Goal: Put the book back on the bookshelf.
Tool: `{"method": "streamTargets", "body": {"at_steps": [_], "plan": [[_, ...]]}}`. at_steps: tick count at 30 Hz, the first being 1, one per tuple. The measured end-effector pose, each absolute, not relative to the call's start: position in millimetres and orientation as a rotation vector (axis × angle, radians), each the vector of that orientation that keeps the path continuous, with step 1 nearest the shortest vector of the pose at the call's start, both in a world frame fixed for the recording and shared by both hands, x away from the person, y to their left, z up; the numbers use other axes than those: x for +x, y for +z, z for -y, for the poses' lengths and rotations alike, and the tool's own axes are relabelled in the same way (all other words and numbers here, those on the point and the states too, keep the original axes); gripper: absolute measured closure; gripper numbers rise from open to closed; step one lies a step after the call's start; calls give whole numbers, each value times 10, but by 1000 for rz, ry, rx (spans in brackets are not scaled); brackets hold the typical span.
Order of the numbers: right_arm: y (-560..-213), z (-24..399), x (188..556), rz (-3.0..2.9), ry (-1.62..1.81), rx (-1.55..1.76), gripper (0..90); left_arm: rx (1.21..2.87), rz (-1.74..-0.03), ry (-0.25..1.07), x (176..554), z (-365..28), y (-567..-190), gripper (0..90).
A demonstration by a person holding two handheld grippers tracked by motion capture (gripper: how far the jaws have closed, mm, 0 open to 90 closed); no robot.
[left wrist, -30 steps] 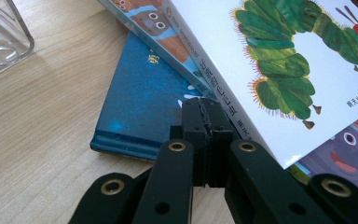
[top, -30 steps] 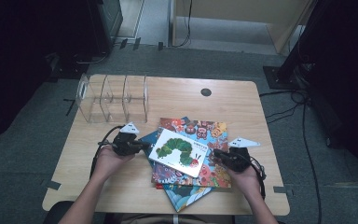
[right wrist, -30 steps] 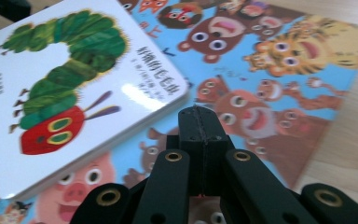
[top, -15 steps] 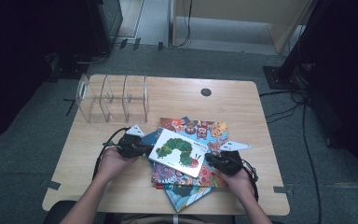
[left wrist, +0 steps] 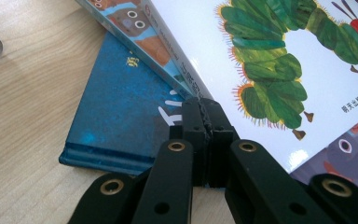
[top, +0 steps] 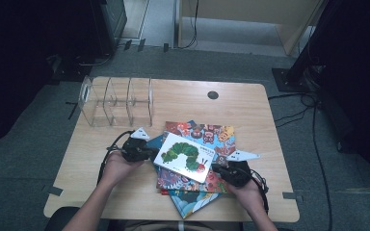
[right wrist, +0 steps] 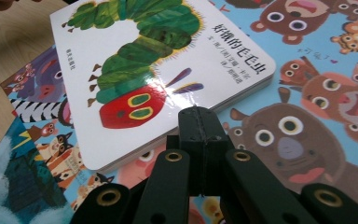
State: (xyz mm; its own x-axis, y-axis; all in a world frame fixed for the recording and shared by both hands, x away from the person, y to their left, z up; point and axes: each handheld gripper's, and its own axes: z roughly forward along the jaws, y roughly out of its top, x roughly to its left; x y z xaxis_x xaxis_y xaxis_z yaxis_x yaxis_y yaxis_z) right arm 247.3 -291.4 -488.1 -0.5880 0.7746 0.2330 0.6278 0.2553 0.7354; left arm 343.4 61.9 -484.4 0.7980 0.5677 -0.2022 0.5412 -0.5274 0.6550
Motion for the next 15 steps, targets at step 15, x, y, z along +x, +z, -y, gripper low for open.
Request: {"method": "streamTargets", "body": {"at_steps": [15], "plan": [[-4930, 2834, 2619, -2314, 1224, 1325, 900, 2250, -865, 19, 3415, -663, -4827, 900]]}}
